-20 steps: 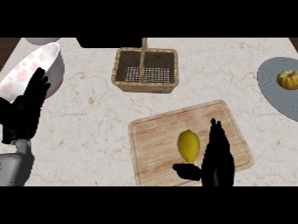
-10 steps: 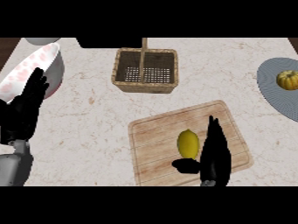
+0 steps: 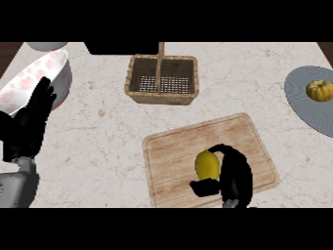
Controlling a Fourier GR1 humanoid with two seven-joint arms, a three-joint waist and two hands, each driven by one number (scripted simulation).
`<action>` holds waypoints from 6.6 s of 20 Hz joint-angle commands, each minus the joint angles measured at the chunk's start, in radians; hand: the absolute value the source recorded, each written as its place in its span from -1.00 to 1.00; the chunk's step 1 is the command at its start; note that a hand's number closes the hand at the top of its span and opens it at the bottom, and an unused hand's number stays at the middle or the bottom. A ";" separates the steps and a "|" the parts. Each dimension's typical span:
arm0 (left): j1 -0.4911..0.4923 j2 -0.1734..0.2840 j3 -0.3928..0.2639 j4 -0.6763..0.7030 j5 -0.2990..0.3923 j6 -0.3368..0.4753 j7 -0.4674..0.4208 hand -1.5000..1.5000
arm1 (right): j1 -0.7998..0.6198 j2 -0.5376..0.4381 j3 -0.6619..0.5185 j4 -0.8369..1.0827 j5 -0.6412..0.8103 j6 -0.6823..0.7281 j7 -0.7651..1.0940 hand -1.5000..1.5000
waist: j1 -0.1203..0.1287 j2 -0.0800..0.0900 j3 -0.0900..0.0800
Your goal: Pick the lemon from the cutting board and place it in the basket
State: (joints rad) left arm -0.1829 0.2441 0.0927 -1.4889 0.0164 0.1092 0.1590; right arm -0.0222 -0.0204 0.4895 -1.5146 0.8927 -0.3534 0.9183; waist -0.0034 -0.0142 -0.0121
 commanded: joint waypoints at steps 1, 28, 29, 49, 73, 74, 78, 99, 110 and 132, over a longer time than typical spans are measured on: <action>0.014 -0.002 0.000 0.014 0.009 -0.032 -0.019 0.00 | -0.028 0.019 0.019 0.111 -0.072 -0.026 -0.065 1.00 | 0.008 0.015 0.012; -0.088 -0.015 -0.013 0.049 -0.025 -0.013 0.023 0.00 | -0.413 0.020 0.764 -0.217 -0.420 -0.375 -0.252 1.00 | 0.053 0.015 0.012; -0.057 -0.002 0.001 0.058 -0.007 -0.038 0.005 0.00 | -0.426 0.020 0.773 -0.254 -0.387 -0.384 -0.214 1.00 | 0.044 0.011 0.011; -0.068 -0.014 0.002 0.061 -0.024 -0.020 -0.004 0.00 | -1.250 0.020 0.275 -0.040 -0.465 -0.367 0.323 1.00 | 0.047 0.007 0.008; -0.044 -0.022 -0.011 0.007 -0.026 -0.040 0.017 0.00 | -1.537 0.020 0.217 0.772 -0.833 -0.285 -0.061 1.00 | 0.055 0.025 0.010; -0.096 -0.051 -0.026 0.027 -0.053 0.005 0.045 0.00 | -1.548 0.020 0.235 0.792 -0.839 -0.297 -0.066 1.00 | 0.053 0.026 0.010; -0.040 -0.013 0.013 0.057 -0.023 -0.049 -0.027 0.00 | -1.479 0.020 0.205 0.819 -0.873 -0.284 -0.174 1.00 | 0.042 0.024 0.010; -0.055 -0.035 -0.002 -0.007 -0.035 -0.028 0.040 0.00 | -1.632 0.019 0.404 1.174 -0.545 -0.092 -0.469 1.00 | 0.063 0.031 0.010; -0.034 -0.018 0.014 0.012 -0.034 -0.054 -0.021 0.00 | -1.665 0.020 0.333 1.311 -0.558 0.183 -0.532 1.00 | 0.052 0.032 0.010; -0.019 -0.029 0.012 -0.014 -0.038 -0.057 0.005 0.00 | -1.564 0.020 0.327 1.359 -0.450 0.137 -0.571 1.00 | 0.062 0.030 0.011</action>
State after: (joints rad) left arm -0.2293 0.1991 0.0958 -1.4719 -0.0310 0.0692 0.1617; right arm -1.6028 -0.0001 0.8188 -0.1820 0.4227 -0.1940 0.3675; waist 0.0526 0.0144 -0.0015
